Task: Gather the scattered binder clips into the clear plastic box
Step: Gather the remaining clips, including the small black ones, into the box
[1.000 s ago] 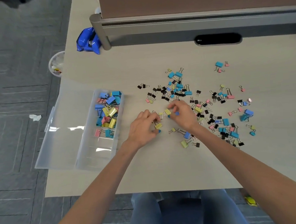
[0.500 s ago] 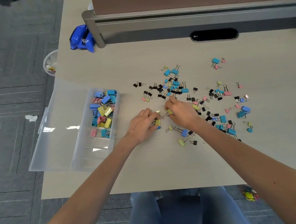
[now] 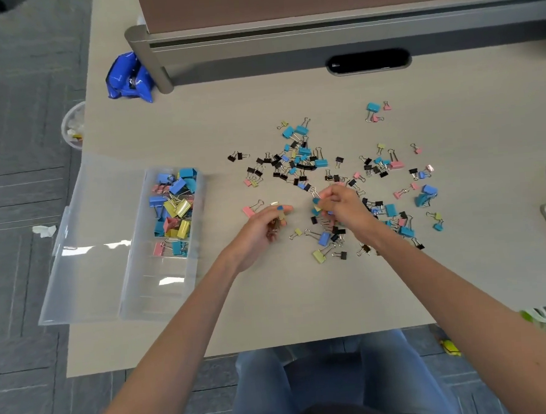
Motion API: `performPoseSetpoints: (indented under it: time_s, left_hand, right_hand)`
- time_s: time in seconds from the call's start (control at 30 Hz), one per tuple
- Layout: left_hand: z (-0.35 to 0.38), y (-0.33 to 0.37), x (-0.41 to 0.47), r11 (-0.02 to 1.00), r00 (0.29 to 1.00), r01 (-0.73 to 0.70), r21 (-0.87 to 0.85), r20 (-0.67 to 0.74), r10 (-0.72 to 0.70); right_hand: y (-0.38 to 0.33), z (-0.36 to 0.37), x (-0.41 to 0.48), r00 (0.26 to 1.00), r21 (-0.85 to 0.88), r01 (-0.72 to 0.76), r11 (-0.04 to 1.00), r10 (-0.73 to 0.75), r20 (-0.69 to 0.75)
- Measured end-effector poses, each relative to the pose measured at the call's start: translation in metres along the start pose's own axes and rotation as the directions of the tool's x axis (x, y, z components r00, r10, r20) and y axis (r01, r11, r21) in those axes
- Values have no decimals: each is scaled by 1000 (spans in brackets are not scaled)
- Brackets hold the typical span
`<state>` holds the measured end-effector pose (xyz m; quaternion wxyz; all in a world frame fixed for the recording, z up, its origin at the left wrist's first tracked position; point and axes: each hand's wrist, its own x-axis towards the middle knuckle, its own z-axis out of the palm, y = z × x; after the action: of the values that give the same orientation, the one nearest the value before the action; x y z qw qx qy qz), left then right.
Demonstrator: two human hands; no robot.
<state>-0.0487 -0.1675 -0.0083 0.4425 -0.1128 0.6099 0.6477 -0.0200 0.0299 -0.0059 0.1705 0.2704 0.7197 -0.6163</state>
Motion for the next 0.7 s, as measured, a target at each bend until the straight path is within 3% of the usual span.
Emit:
performPoseSetpoints:
  time_s: [0.07, 0.13, 0.23, 0.3, 0.4, 0.47, 0.53, 0.6, 0.7]
  left_hand:
    - [6, 1, -6, 993, 993, 58, -102, 105, -47]
    - [12, 1, -11, 988, 985, 79, -129, 162, -58]
    - [20, 0, -14, 993, 978, 92, -80, 195, -75]
    - [27, -3, -12, 995, 984, 78, 67, 156, -88]
    - [39, -11, -8, 928, 999, -23, 373, 50, 4]
    - [46, -20, -5, 750, 988, -135, 647, 34, 148]
    - [54, -25, -6, 393, 964, -141, 909, 36, 263]
    - [62, -29, -7, 78, 938, -116, 990, 83, 336]
    - [72, -39, -5, -138, 917, -108, 985, 152, 369]
  right_hand:
    - [2, -8, -14, 988, 357, -153, 921, 131, 84]
    - [6, -15, -26, 973, 623, -232, 747, 173, 155]
    - [14, -23, -38, 963, 751, -268, 603, 191, 190]
    - [19, -26, -40, 964, 728, -262, 634, 203, 170]
    - [23, -29, -42, 970, 520, -235, 821, 230, 76]
    - [24, -31, -42, 975, 352, -211, 912, 224, 2]
    - [26, -33, -43, 973, 219, -199, 955, 220, -75]
    - [31, -34, -44, 971, 110, -174, 979, 189, -149]
    - [37, -35, -44, 979, -84, -87, 993, 69, -192]
